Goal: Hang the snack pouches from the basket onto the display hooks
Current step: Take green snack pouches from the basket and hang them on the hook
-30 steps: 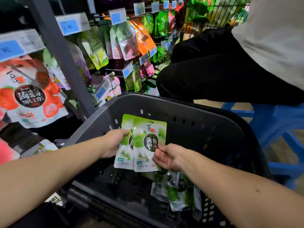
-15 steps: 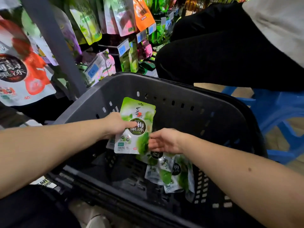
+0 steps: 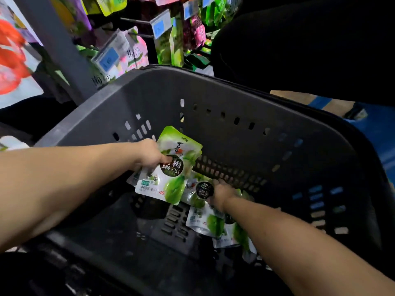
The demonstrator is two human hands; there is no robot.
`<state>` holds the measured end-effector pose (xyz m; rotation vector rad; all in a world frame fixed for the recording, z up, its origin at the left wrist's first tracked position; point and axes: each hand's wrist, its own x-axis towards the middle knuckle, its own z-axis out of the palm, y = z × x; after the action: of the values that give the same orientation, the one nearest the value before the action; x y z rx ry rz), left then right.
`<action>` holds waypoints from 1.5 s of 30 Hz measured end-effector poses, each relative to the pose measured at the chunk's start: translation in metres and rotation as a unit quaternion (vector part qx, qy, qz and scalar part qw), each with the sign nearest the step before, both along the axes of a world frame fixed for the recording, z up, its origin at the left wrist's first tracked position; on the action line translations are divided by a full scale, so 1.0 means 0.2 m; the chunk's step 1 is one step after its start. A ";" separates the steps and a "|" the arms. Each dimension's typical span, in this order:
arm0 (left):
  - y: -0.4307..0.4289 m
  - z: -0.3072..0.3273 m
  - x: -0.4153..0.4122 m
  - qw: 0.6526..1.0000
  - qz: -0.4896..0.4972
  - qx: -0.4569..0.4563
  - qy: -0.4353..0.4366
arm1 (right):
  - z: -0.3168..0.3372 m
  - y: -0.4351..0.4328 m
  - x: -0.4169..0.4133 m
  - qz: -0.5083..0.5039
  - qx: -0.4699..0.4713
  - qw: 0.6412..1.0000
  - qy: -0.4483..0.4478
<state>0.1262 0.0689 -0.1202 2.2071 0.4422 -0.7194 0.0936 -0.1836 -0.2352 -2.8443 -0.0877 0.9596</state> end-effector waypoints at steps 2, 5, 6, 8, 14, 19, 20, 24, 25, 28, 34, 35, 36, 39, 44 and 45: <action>0.02 -0.02 0.01 1.000 0.011 0.006 -0.004 | -0.02 0.01 -0.02 -0.010 -0.018 1.000 -0.001; 0.04 -0.03 0.01 1.000 0.029 -0.007 0.001 | -0.04 0.00 -0.01 -0.022 -0.034 0.999 -0.003; 0.03 -0.03 0.01 1.000 0.028 -0.010 0.001 | -0.04 0.00 -0.01 -0.033 -0.033 0.999 -0.002; 0.02 -0.03 0.00 0.999 0.028 -0.015 -0.004 | -0.05 0.01 -0.01 -0.058 -0.037 0.998 0.004; 0.02 -0.08 0.00 0.999 0.032 -0.008 0.003 | -0.06 0.00 -0.07 -0.119 -0.024 0.986 0.115; 0.05 -0.11 0.00 0.999 0.010 0.024 0.028 | 0.02 -0.07 -0.07 -0.237 0.104 0.956 0.135; 0.05 -0.11 0.00 0.999 0.004 0.033 0.027 | 0.05 -0.09 -0.08 -0.260 0.126 0.949 0.129; 0.02 -0.11 0.00 0.996 -0.042 0.079 0.024 | 0.11 -0.15 -0.12 -0.396 0.253 0.875 0.115; 0.01 -0.09 -0.01 0.994 -0.053 0.099 0.015 | 0.12 -0.15 -0.14 -0.422 0.291 0.850 0.123; -0.01 -0.07 -0.01 0.993 -0.053 0.105 0.018 | 0.17 -0.14 -0.17 -0.465 0.392 0.768 0.200; -0.02 -0.13 -0.05 0.996 -0.040 -0.061 0.056 | 0.26 -0.02 -0.19 -0.463 0.516 0.672 0.261; -0.05 -0.11 -0.07 0.995 -0.041 -0.077 0.047 | 0.27 0.00 -0.19 -0.461 0.527 0.664 0.260; -0.08 -0.09 -0.08 0.995 -0.038 -0.089 0.035 | 0.27 0.01 -0.19 -0.462 0.538 0.655 0.261; -0.11 -0.04 -0.09 0.997 -0.024 -0.075 0.014 | 0.25 0.03 -0.18 -0.466 0.548 0.648 0.250; -0.17 0.00 -0.13 0.998 -0.047 -0.048 -0.021 | 0.20 0.08 -0.16 -0.446 0.545 0.686 0.186; -0.17 -0.01 -0.13 0.997 -0.048 -0.054 -0.029 | 0.19 0.08 -0.16 -0.442 0.543 0.692 0.179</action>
<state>0.1000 0.0341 -0.1218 2.1532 0.2647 -0.7104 0.0619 -0.1671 -0.1975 -1.2702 0.5263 0.7625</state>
